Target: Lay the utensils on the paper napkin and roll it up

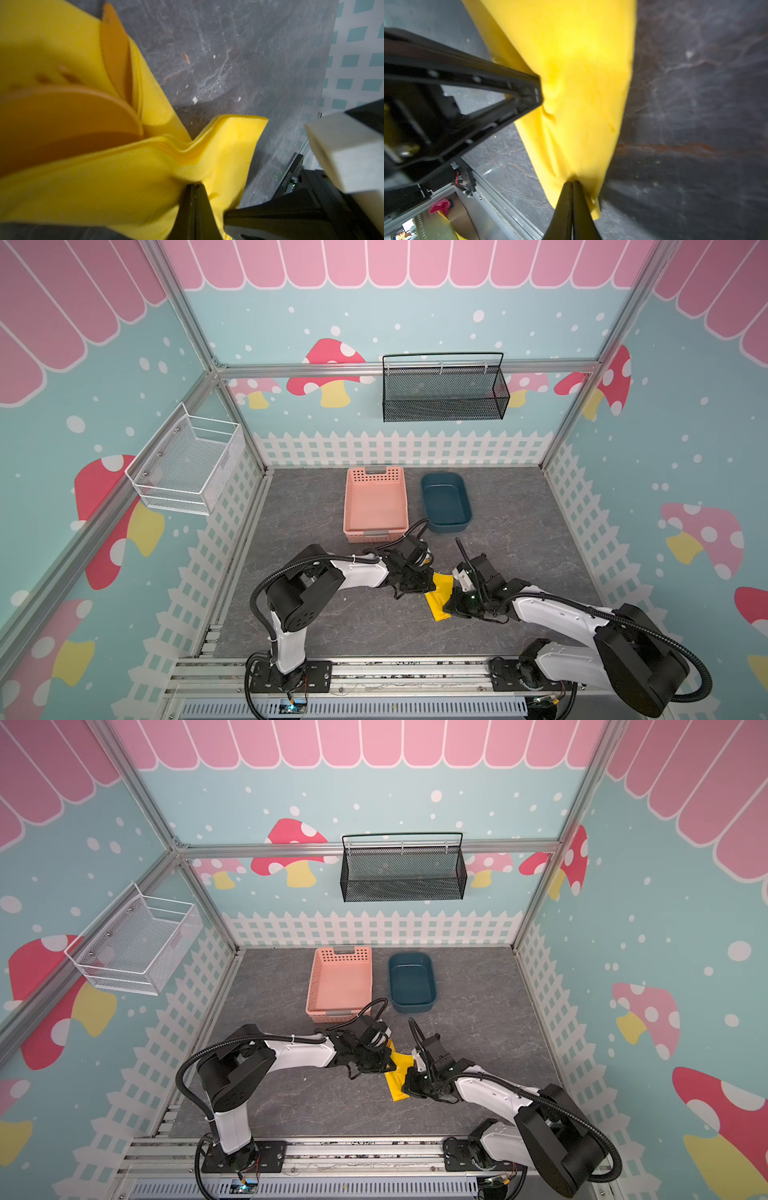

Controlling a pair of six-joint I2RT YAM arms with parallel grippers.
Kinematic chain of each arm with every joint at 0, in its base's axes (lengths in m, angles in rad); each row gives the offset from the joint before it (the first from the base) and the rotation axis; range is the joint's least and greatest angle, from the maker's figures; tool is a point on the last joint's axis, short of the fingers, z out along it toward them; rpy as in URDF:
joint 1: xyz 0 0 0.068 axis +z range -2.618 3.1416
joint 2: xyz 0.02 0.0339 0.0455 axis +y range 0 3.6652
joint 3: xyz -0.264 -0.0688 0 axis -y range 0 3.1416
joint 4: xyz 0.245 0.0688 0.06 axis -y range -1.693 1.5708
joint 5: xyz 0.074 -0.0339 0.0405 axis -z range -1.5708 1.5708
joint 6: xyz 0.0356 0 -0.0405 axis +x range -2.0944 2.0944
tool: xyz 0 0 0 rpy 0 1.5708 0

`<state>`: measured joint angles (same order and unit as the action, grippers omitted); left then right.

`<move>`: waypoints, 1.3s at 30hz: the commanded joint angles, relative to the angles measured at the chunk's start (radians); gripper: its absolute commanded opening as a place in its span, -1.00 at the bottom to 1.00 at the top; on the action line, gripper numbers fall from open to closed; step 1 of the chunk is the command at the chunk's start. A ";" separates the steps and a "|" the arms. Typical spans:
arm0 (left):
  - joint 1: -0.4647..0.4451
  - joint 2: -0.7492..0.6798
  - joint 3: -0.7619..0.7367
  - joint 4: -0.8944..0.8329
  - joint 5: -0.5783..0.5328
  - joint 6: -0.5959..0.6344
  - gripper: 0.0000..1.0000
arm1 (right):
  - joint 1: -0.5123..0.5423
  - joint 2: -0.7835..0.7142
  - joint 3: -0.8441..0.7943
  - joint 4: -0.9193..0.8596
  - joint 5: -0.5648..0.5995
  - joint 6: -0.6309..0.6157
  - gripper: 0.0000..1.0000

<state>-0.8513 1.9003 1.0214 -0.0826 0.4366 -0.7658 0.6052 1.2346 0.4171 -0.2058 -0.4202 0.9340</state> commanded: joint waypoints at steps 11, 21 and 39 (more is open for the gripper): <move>0.001 0.029 -0.019 -0.110 0.020 0.053 -0.96 | 0.061 -0.028 -0.072 0.100 -0.111 0.089 -0.98; 0.003 0.032 -0.009 -0.141 0.028 0.079 -0.96 | 0.033 -0.105 0.064 -0.029 0.025 0.052 -0.97; 0.008 -0.003 -0.031 -0.158 -0.056 0.031 -0.96 | 0.020 0.133 0.025 0.055 0.034 -0.040 -0.98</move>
<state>-0.8513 1.8938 1.0260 -0.1371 0.4648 -0.7189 0.6281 1.3407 0.4797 -0.1200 -0.4431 0.9306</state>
